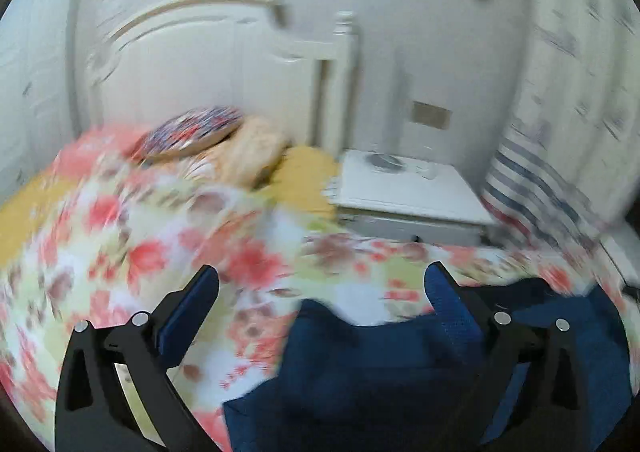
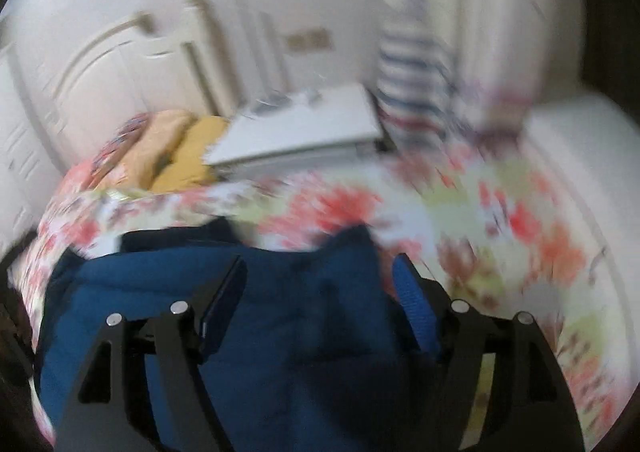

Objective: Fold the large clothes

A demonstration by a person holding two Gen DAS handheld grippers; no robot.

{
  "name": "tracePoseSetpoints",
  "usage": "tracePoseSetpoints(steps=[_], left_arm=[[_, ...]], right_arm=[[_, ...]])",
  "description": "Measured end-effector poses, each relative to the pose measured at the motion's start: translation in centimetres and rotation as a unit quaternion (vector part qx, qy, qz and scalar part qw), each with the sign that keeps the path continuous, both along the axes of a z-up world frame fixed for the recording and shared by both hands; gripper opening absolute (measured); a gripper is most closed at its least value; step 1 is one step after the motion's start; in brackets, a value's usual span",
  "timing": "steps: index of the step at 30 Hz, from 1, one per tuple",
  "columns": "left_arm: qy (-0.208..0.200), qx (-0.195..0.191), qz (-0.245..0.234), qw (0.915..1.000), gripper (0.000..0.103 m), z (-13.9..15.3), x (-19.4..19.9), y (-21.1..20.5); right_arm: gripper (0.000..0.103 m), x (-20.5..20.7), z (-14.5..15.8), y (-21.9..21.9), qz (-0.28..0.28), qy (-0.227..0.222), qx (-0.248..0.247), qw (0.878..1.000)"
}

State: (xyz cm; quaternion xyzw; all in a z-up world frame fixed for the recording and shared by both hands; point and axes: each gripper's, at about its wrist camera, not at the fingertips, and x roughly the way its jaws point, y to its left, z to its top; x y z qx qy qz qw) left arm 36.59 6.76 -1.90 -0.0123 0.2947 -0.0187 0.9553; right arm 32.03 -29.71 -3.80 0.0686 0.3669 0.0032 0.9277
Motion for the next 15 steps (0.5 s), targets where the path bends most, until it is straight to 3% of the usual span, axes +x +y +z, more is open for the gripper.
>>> tracePoseSetpoints(steps=[2,5,7,10,12,15], left_arm=[[0.012,0.045,-0.017,0.9987,0.099,0.3,0.0,-3.2],[0.046,0.09,-0.051,0.9936,0.099,-1.4,0.8,-8.7],[0.069,0.117,-0.059,0.989,0.099,-2.9,1.9,-11.0],[0.095,0.141,-0.08,0.9821,0.099,-5.4,2.9,-13.2],[0.104,0.168,-0.077,0.9773,0.099,-7.1,3.8,-13.9],[0.146,0.129,-0.079,0.9776,0.099,-9.5,5.4,-13.2]], right_arm=[[0.072,0.7,0.9,4.1,0.048,0.004,-0.04,0.998],[0.055,2.9,-0.2,10.8,0.109,0.027,-0.108,0.988],[0.042,4.4,-1.6,12.6,0.123,0.054,-0.117,0.984],[0.042,5.6,-3.4,13.6,0.133,0.076,-0.128,0.98],[0.045,6.2,-5.7,13.6,0.127,0.086,-0.163,0.975],[0.046,6.8,-7.3,12.6,0.128,0.085,-0.123,0.98]])
